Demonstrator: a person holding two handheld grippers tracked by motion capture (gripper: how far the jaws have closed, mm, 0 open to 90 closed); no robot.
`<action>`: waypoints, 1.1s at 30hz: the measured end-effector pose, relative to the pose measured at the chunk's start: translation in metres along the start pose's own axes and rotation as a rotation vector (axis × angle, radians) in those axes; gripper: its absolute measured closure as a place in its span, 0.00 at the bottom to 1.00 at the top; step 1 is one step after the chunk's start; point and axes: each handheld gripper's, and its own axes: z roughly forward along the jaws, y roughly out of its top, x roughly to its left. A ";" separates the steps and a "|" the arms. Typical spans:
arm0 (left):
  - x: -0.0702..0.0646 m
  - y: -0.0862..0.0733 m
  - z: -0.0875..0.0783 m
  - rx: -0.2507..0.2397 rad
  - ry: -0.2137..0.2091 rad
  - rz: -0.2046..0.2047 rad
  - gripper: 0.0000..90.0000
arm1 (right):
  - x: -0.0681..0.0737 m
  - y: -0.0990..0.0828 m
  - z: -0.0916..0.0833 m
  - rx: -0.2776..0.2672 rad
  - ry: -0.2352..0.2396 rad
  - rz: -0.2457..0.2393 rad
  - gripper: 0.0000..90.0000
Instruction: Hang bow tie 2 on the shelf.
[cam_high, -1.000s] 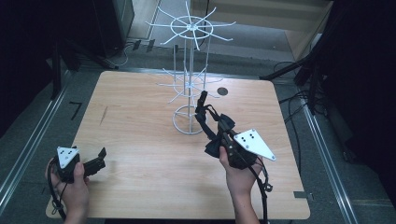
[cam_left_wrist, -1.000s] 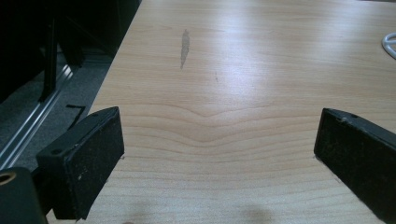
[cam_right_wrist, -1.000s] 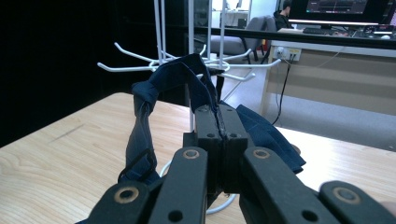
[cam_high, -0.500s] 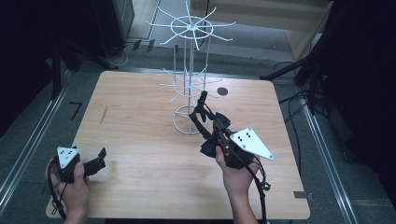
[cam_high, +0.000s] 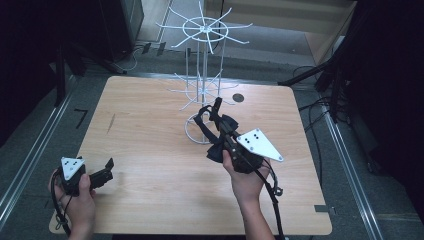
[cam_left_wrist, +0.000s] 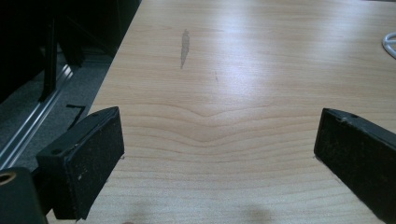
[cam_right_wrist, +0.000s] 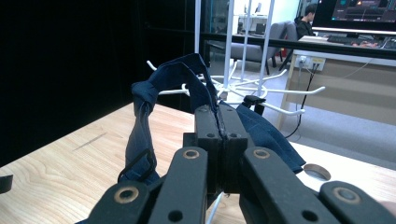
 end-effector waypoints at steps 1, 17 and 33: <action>0.000 0.000 0.000 0.000 0.000 0.000 0.03 | 0.000 0.000 0.000 0.000 0.000 0.000 1.00; 0.000 0.000 0.000 0.003 0.001 0.000 0.03 | -0.007 -0.007 0.030 0.045 -0.020 0.012 1.00; 0.001 0.000 0.000 0.001 0.000 -0.001 0.03 | -0.013 -0.017 0.048 0.086 -0.044 0.033 1.00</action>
